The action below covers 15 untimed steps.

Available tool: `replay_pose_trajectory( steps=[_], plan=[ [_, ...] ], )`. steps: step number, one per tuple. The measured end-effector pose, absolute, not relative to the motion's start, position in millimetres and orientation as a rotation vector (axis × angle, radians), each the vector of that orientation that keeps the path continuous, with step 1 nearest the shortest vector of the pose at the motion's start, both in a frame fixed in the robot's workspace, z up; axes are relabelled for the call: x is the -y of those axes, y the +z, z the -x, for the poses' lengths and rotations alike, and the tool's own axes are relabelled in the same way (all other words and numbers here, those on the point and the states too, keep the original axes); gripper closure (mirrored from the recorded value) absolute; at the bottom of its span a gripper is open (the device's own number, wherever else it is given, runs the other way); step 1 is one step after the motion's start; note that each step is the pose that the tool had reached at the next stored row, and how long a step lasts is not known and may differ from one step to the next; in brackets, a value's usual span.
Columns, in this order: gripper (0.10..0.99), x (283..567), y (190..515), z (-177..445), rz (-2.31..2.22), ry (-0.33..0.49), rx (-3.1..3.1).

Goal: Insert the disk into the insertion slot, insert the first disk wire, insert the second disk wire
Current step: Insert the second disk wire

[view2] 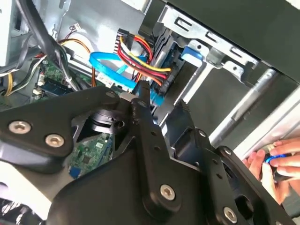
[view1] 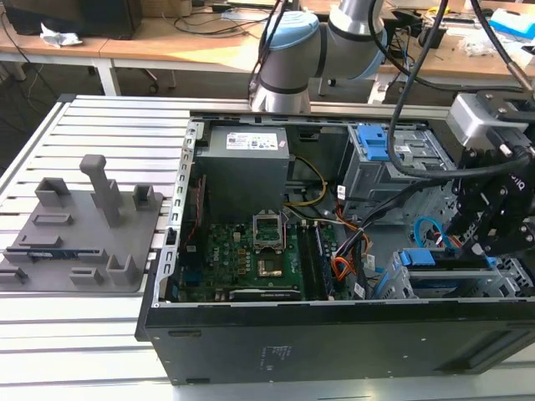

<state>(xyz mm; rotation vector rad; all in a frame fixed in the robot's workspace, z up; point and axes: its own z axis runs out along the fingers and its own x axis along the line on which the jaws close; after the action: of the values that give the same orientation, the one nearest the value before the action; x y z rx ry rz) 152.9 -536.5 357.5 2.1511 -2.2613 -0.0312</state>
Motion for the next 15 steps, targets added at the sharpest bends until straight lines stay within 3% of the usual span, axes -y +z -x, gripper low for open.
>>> replay_pose_trajectory(
  steps=[6,7,9,13,15],
  plan=[
    [0.682,532,389,-153,-2.144,-0.027,2.265],
    [0.749,531,390,-153,-2.142,-0.024,2.264],
    [0.749,531,390,-153,-2.141,-0.022,2.263],
    [0.98,531,390,-153,-2.141,-0.021,2.263],
    [0.98,531,390,-153,-2.141,-0.021,2.263]
  ],
)
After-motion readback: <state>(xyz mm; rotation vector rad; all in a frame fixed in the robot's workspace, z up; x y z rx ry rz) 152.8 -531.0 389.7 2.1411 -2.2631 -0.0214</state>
